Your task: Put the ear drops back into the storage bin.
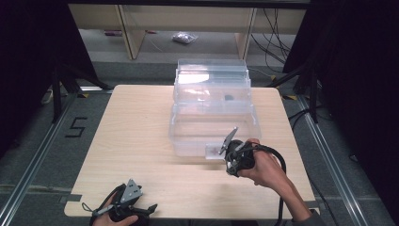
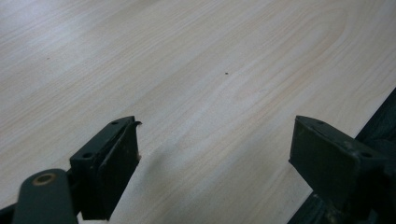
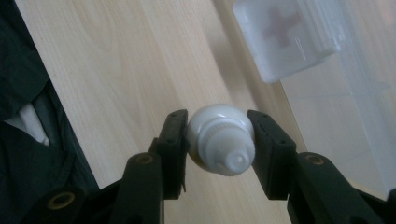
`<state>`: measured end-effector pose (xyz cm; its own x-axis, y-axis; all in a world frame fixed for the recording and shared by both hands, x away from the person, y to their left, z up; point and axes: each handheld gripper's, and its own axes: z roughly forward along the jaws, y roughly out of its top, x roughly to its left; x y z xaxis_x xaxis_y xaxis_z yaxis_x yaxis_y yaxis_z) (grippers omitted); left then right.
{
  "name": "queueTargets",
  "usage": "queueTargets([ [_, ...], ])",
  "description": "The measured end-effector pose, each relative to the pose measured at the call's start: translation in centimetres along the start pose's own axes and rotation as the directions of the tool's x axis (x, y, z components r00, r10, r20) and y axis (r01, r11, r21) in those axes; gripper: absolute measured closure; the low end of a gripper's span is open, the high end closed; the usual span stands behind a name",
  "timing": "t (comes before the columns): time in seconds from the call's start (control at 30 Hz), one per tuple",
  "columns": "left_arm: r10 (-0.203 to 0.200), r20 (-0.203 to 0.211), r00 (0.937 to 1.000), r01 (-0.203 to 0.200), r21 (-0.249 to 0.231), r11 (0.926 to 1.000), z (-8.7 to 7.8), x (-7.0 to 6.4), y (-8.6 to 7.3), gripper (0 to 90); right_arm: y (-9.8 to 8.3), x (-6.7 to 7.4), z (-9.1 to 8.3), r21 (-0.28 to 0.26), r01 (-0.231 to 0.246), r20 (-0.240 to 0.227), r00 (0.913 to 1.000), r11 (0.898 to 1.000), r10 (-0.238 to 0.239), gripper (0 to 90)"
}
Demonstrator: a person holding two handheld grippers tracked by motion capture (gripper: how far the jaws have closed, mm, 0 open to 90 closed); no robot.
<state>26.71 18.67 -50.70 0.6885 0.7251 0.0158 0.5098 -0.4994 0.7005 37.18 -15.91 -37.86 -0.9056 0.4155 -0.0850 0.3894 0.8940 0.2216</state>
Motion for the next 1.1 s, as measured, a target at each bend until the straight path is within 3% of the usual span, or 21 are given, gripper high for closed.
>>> queueTargets([
  [0.27,0.001,0.0,1.0,-0.001,0.002,1.0,0.0,0.0,0.0,15.1,0.2,-0.4,-1.2,-0.004,0.004,-0.013,0.9999,1.0,-0.004,60.2],
  [0.5,0.0,0.0,1.0,0.0,0.0,1.0,0.0,0.0,0.0,15.1,0.5,-1.1,-2.7,0.001,-0.027,-0.019,0.9994,1.0,0.027,60.2],
  [0.63,-0.001,0.001,1.0,0.001,0.0,1.0,0.0,0.0,0.0,15.1,0.7,-1.8,-3.2,-0.017,-0.005,-0.035,0.9994,1.0,0.005,60.2],
  [0.83,-0.001,0.001,1.0,0.001,-0.001,1.0,0.0,0.0,0.0,15.1,1.0,-3.2,-3.9,-0.001,-0.047,-0.033,0.9983,0.999,0.047,60.1],
  [1.03,-0.002,0.001,1.0,0.002,0.0,1.0,0.0,0.0,0.0,15.0,1.1,-4.3,-4.5,-0.005,-0.046,-0.031,0.9985,0.999,0.046,60.2],
  [1.07,-0.002,0.002,1.0,0.002,0.0,1.0,0.0,0.0,0.0,15.0,1.1,-4.3,-4.7,0.007,-0.086,-0.03,0.9958,0.996,0.086,60.2],
  [1.1,-0.003,0.001,1.0,0.003,0.0,1.0,0.0,0.0,0.0,15.1,1.2,-4.9,-4.8,0.001,-0.057,-0.023,0.9981,0.998,0.057,60.2],
])
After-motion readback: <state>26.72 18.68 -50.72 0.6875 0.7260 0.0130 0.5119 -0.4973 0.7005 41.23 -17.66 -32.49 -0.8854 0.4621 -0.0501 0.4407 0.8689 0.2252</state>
